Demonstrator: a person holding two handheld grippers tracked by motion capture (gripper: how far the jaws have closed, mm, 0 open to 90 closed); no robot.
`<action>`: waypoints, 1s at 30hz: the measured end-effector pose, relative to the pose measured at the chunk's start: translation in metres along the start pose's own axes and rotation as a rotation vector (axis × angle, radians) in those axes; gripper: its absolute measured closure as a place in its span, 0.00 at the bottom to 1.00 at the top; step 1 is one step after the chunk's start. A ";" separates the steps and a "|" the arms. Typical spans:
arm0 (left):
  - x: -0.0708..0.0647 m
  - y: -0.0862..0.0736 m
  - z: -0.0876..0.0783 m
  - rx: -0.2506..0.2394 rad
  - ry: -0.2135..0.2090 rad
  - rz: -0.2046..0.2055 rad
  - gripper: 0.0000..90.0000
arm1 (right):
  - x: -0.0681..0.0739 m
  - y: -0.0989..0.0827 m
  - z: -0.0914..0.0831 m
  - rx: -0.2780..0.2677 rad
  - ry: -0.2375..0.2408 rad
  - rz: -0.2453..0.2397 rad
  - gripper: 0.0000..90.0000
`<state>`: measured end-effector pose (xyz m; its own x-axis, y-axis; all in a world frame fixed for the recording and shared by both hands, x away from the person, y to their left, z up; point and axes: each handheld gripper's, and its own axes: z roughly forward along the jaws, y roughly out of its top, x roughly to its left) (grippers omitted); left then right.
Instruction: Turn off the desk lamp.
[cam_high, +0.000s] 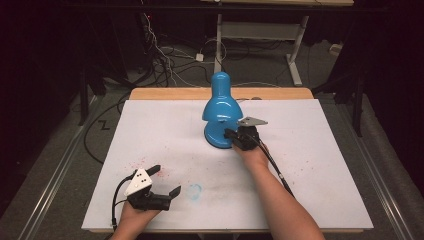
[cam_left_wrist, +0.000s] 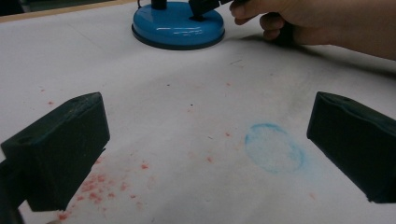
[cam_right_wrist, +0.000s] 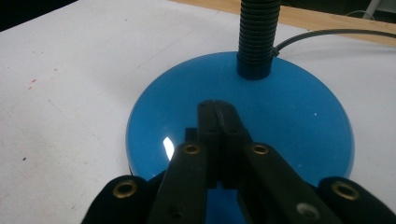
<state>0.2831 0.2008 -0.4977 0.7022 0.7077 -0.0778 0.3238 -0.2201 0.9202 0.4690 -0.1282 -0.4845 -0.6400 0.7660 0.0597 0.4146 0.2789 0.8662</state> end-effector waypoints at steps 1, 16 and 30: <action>0.000 0.000 0.000 0.000 0.000 -0.001 0.00 | 0.000 0.000 0.000 -0.001 0.003 0.002 1.00; 0.001 0.000 0.000 -0.001 -0.008 -0.003 0.00 | 0.010 0.010 -0.027 -0.055 0.019 -0.019 1.00; 0.001 0.000 0.000 0.000 -0.017 -0.002 0.00 | 0.018 -0.008 -0.066 -0.059 0.009 -0.027 1.00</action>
<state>0.2840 0.2015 -0.4977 0.7120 0.6969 -0.0862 0.3253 -0.2185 0.9200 0.4116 -0.1552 -0.4580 -0.6566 0.7531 0.0404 0.3584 0.2645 0.8953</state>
